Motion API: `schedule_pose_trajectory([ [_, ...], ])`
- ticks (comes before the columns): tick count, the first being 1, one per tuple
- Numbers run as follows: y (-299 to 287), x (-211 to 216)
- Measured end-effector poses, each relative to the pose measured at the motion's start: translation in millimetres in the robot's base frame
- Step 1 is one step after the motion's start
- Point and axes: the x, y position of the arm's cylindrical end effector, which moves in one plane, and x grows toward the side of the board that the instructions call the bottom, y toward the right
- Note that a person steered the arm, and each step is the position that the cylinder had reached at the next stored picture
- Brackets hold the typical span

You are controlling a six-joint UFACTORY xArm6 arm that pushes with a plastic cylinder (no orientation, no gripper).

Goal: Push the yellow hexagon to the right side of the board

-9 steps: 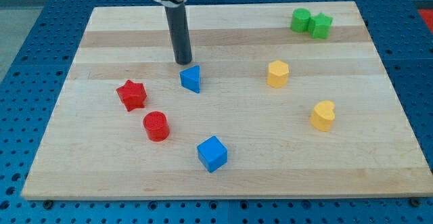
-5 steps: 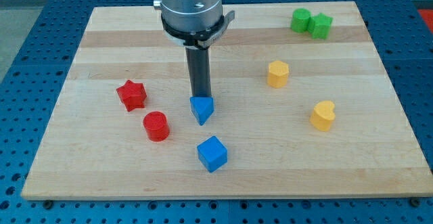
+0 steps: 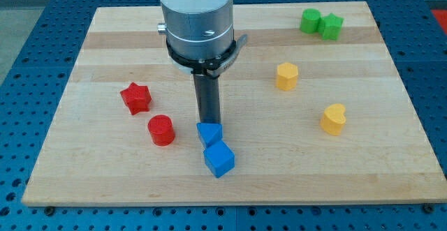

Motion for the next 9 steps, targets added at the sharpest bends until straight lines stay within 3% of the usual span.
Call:
schedule_pose_trajectory([
  [1,0.0,-8.8],
  [2,0.6,-80.2],
  [4,3.6,-84.5],
  [5,81.3,-69.8],
  [8,82.5,-74.5],
  [9,75.8,-101.6],
])
